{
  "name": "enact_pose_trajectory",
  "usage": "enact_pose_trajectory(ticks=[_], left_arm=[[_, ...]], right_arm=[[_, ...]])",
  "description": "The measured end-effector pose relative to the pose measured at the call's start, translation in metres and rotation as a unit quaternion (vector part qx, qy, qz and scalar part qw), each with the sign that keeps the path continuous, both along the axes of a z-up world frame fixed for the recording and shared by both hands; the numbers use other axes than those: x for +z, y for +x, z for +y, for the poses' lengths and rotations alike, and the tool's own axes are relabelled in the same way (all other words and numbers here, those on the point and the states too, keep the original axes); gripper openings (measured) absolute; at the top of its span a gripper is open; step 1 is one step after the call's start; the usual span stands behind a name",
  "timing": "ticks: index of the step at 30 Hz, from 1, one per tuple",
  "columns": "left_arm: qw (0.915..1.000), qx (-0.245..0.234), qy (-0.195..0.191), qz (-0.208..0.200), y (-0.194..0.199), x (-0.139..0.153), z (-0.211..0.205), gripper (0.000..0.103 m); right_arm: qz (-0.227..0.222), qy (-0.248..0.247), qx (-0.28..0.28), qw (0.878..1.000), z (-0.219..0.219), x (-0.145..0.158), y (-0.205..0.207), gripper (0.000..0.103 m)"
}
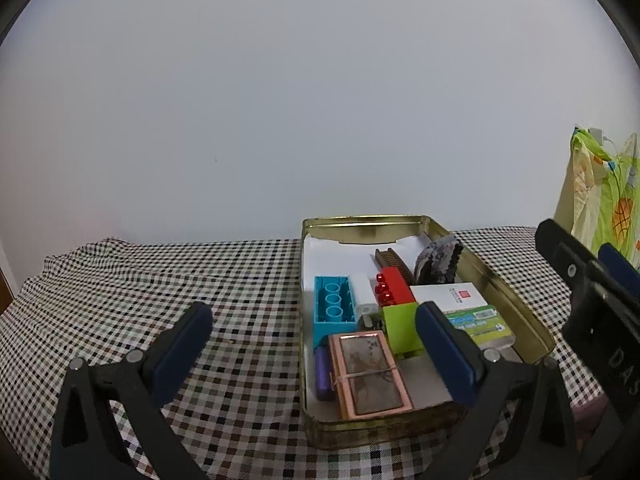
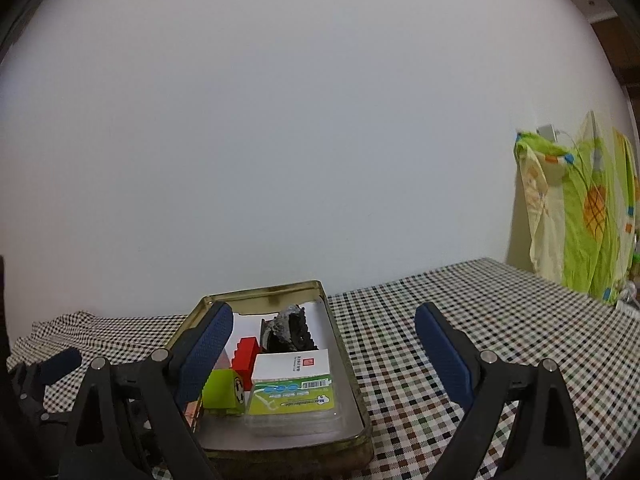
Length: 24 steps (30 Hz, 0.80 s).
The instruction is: Organize rigid objects
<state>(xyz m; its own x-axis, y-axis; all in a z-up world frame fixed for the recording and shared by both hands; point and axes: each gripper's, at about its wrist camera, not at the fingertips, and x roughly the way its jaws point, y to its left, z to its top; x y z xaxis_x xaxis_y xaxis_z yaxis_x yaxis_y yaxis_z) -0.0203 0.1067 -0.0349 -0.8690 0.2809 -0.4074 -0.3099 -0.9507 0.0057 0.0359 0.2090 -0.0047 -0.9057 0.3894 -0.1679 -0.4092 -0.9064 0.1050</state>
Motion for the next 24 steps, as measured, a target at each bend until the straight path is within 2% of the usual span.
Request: enact_pose_trajectory(ticks=[24], left_arm=[[1.0000,0.002,-0.003,0.007,0.0017,0.0023,-0.0006,0.103]], right_arm=[[0.001,0.004,0.009,1.000,0.0005,0.0003,0.0009,0.095]])
